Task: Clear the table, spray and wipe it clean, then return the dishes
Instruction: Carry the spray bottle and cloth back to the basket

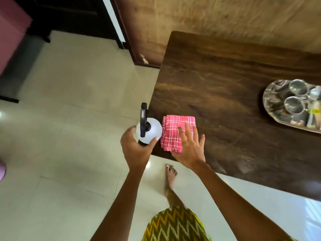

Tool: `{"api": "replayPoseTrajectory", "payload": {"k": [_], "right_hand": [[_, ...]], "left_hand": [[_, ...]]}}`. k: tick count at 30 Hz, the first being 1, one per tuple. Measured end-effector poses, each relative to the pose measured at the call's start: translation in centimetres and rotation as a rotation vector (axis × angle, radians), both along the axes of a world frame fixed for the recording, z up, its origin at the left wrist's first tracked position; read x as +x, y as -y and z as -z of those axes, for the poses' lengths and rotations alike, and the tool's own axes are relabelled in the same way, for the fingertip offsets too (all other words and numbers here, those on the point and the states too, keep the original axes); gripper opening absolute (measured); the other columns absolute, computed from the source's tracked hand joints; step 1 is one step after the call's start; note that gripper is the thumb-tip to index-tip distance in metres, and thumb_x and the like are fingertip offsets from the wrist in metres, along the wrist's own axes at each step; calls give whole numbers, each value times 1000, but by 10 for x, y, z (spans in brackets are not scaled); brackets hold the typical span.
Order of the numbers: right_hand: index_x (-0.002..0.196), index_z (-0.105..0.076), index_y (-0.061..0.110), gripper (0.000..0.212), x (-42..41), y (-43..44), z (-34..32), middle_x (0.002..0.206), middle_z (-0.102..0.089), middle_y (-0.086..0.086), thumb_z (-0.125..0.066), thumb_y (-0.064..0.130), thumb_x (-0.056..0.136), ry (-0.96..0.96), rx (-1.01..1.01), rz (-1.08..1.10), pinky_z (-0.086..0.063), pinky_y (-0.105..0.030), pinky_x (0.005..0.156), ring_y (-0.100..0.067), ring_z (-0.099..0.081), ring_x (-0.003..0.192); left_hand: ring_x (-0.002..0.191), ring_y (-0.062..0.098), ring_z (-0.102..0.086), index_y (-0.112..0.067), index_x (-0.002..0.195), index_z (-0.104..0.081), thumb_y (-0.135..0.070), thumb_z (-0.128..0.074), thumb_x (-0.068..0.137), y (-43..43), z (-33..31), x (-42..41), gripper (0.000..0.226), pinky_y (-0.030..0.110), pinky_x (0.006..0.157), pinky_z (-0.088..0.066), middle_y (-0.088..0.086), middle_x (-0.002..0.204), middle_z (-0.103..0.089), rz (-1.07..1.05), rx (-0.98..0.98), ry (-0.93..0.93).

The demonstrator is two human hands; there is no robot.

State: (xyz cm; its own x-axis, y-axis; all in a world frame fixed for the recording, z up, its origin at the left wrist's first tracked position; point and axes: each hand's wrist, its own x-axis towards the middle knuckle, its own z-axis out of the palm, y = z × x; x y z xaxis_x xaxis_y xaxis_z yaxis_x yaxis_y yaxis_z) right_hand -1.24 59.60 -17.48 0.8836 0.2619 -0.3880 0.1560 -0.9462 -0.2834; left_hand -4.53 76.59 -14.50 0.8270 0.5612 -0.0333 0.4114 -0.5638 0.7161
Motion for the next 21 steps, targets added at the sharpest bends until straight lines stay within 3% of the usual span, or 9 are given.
{"api": "replayPoseTrajectory", "payload": {"k": [2, 5, 7, 8, 10, 13, 16, 18, 21], "right_hand": [[149, -6, 25, 94, 7, -6, 21, 158, 2, -7, -48, 70, 78, 5, -68, -62, 3, -62, 108, -35, 3, 144], [147, -20, 24, 100, 11, -8, 45, 156, -15, -12, -55, 75, 69, 2, -100, -94, -6, -66, 105, -42, -13, 141], [146, -20, 22, 101, 10, -7, 57, 154, -18, -15, -61, 70, 67, 10, -75, -95, -8, -65, 103, -44, -12, 140], [145, -21, 20, 98, 9, -6, 59, 154, -19, -17, -64, 65, 69, 29, -58, -96, -8, -64, 103, -45, -11, 140], [144, -27, 16, 92, 5, -8, 60, 152, -24, -20, -73, 46, 72, 73, -27, -93, -12, -64, 103, -48, -14, 138], [140, -37, 12, 83, 1, -15, 58, 146, -33, -24, -79, 16, 69, 118, -14, -67, -19, -66, 99, -53, -22, 133], [136, -45, 6, 82, -2, -19, 56, 142, -38, -27, -80, 0, 63, 91, -50, -57, -18, -66, 96, -55, -27, 129], [139, -40, 4, 81, -5, -21, 47, 145, -30, -29, -78, 0, 67, 47, -85, -96, -16, -68, 98, -56, -21, 131], [149, -4, 9, 72, -13, -19, 32, 153, 8, -25, -50, 10, 94, -105, -153, -183, -5, -63, 111, -52, 11, 136]], "left_hand": [[113, 28, -55, -5, 121, -55, -63, -73, 55, -9, 11, 20, 90, 47, 95, -48, 10, 119, -61, 57, -40, -7], [113, 30, -55, -6, 121, -53, -61, -74, 57, -10, 19, 42, 87, 51, 98, -45, 12, 119, -60, 107, -89, 35], [109, 22, -56, -6, 121, -53, -59, -74, 58, -7, 22, 49, 85, 29, 101, -46, 6, 117, -60, 81, -189, 43], [106, 14, -57, -7, 122, -54, -55, -75, 60, -5, 22, 51, 80, 15, 97, -44, 2, 114, -60, 60, -233, 39], [102, -1, -60, -14, 121, -55, -36, -77, 70, -1, 22, 52, 59, 3, 87, -42, -4, 110, -63, 45, -293, 50], [102, -17, -55, -24, 113, -53, -6, -70, 81, 3, 18, 52, 40, 1, 89, -39, -1, 115, -63, 65, -337, 96], [100, -14, -58, -10, 111, -62, -8, -67, 83, 4, 18, 50, 28, 4, 91, -41, 4, 110, -67, 36, -342, 105], [95, -13, -60, 0, 106, -65, -12, -67, 82, 7, 17, 44, 27, 4, 90, -42, 5, 105, -68, -2, -322, 119], [93, -10, -61, 4, 102, -66, -3, -68, 82, 12, 6, 29, 21, 2, 86, -42, 6, 102, -68, -44, -316, 141]]}}
